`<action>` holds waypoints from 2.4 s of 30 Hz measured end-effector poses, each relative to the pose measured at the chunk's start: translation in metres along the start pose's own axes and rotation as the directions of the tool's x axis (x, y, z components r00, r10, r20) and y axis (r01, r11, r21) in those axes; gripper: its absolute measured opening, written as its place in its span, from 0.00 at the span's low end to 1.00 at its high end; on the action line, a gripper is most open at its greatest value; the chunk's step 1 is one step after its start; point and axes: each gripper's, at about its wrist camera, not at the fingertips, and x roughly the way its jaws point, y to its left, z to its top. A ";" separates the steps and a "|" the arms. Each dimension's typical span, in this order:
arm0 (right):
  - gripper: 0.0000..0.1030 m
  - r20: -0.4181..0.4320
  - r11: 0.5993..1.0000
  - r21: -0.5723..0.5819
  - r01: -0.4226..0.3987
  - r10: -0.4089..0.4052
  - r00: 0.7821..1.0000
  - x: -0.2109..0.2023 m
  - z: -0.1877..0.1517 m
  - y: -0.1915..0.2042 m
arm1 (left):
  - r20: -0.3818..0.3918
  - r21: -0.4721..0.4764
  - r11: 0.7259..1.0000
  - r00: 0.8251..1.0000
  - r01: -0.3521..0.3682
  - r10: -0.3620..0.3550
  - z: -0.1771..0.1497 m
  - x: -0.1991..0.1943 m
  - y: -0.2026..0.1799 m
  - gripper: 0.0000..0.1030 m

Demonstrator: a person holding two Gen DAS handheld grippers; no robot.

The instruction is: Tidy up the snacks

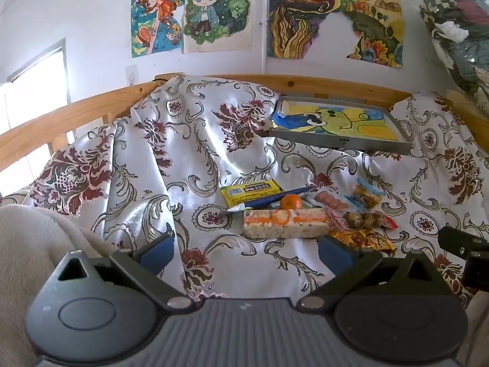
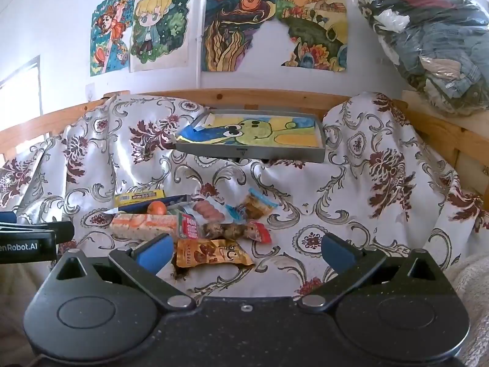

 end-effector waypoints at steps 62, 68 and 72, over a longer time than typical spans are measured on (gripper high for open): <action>0.99 -0.060 1.000 0.006 0.001 0.000 0.998 0.007 0.006 0.000 | -0.042 -0.004 1.000 0.999 0.015 -0.015 0.003 0.008 0.000 1.00; 0.99 -0.116 1.000 0.020 -0.010 0.012 0.993 0.020 0.013 -0.002 | -0.102 -0.009 0.999 0.994 0.044 -0.045 0.015 0.024 -0.003 1.00; 0.99 -0.131 1.000 0.005 -0.013 0.014 0.991 0.031 0.019 -0.003 | -0.126 -0.006 0.998 0.990 0.058 -0.058 0.027 0.037 -0.003 1.00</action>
